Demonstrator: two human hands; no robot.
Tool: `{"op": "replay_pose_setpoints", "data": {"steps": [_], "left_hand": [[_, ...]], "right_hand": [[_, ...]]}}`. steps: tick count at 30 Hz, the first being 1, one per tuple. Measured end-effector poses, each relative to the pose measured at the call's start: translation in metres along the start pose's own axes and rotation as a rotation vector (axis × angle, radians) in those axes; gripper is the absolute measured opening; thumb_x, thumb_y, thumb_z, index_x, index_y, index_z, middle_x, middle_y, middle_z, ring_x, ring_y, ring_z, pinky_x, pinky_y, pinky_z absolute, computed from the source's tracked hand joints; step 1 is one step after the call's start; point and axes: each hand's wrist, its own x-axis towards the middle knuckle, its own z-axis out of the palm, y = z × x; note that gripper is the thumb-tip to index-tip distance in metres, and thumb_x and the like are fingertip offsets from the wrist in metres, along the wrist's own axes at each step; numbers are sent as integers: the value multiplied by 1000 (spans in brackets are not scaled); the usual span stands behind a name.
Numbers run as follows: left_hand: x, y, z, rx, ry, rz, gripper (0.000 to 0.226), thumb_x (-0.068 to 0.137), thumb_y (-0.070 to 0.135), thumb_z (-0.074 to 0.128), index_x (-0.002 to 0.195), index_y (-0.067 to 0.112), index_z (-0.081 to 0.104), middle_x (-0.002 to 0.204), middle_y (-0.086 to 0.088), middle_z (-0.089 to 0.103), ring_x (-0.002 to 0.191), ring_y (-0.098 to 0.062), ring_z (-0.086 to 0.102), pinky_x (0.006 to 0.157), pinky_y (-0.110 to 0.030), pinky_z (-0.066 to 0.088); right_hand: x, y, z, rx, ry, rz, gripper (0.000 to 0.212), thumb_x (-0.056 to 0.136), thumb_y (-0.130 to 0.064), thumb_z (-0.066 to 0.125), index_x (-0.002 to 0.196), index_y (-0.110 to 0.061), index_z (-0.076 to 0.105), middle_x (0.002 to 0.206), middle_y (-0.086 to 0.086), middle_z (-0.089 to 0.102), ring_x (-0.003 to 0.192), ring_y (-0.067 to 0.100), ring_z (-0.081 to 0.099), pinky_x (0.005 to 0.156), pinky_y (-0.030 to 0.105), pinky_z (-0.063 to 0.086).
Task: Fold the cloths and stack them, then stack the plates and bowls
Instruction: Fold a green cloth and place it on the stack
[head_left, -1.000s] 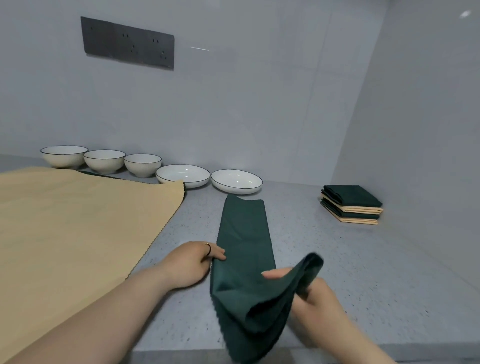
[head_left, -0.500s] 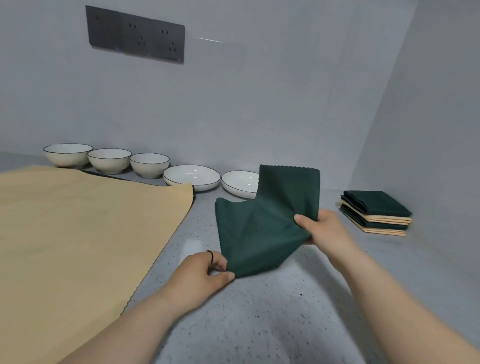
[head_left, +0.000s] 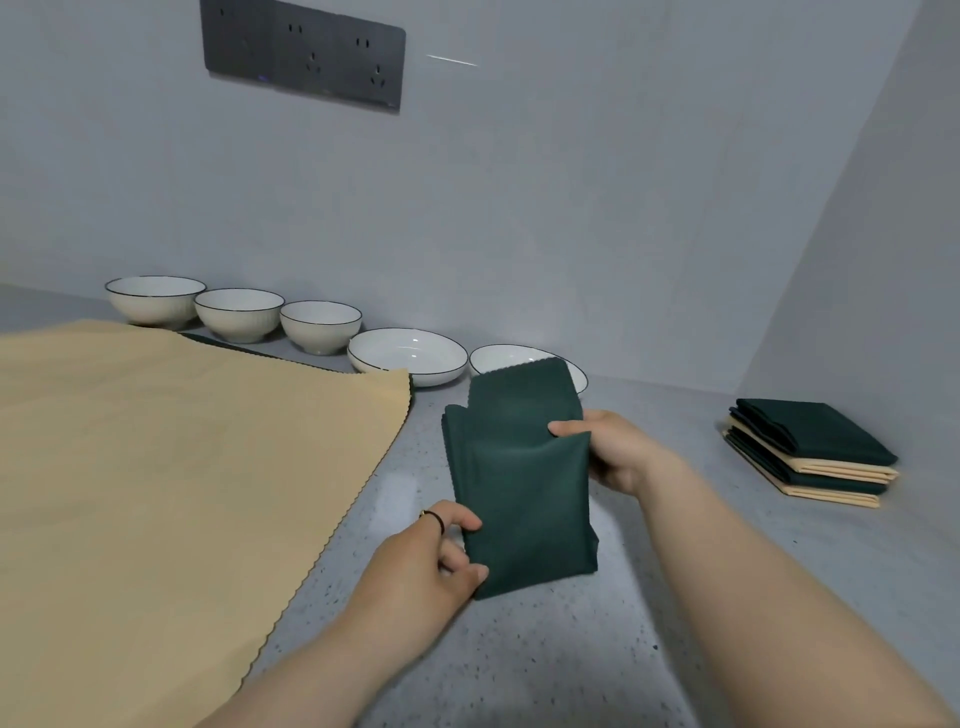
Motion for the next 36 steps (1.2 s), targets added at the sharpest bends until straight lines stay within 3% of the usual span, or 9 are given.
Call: {"op": "replay_pose_setpoints", "data": {"steps": [4,10,14,16,20,24,28,31,36], "left_hand": [[2,-1,0,77,23,34,30,91,23,54,91,48,36,67,10,55,81,-4,55,67,-5,38],[5,-3,0,225,72,112,38,93,31,50,129,43,43,76,16,46,73,0,45,66,-6,35],[5,-1,4,312,55,83,40,94,34,46,134,38,41,79,20,40,91,-3,43,78,-9,30],[4,2,4,340,37,63,40,95,34,45,135,36,41,78,20,40,98,-6,44,87,-12,32],[3,7,4,420,34,67,40,96,33,42,136,33,40,75,21,36,94,-7,39,87,-13,28],[1,12,6,569,-11,89,42,98,35,35,140,32,33,77,19,35,107,-9,38,93,-15,23],[4,17,5,633,61,133,38,99,33,33,135,28,43,117,14,45,122,-9,34,91,-15,21],[21,21,8,674,89,206,43,100,26,28,143,27,30,149,9,26,137,-10,22,111,-19,12],[43,11,22,788,-143,134,47,102,24,20,148,19,15,156,4,13,143,-11,13,115,-23,6]], "right_hand": [[21,16,6,123,-31,82,17,94,-5,46,87,-7,61,60,0,71,51,10,68,49,17,54],[36,24,10,170,-14,132,29,98,-27,43,84,-8,61,54,-1,69,46,9,66,40,15,49],[34,22,6,157,-44,166,68,89,-60,35,122,-7,59,75,7,60,70,26,59,64,28,48],[29,22,0,82,-119,183,74,86,-67,28,119,-9,60,93,11,57,87,28,53,78,32,46],[-2,19,-11,-33,-333,147,45,91,-54,34,107,-20,58,88,-2,70,73,10,67,70,24,55],[-32,22,-12,-358,-443,60,38,76,-39,52,111,-23,57,112,-7,64,101,9,61,89,21,48],[-47,39,-13,-272,-373,-24,35,75,-31,58,108,-21,59,116,-4,65,105,12,62,95,24,48],[-52,44,-10,-214,-352,-47,37,76,-30,59,112,-19,59,120,1,64,112,17,60,101,30,45],[-55,46,-8,-166,-310,-44,42,75,-32,61,113,-13,60,120,7,64,113,23,60,102,34,44]]}}
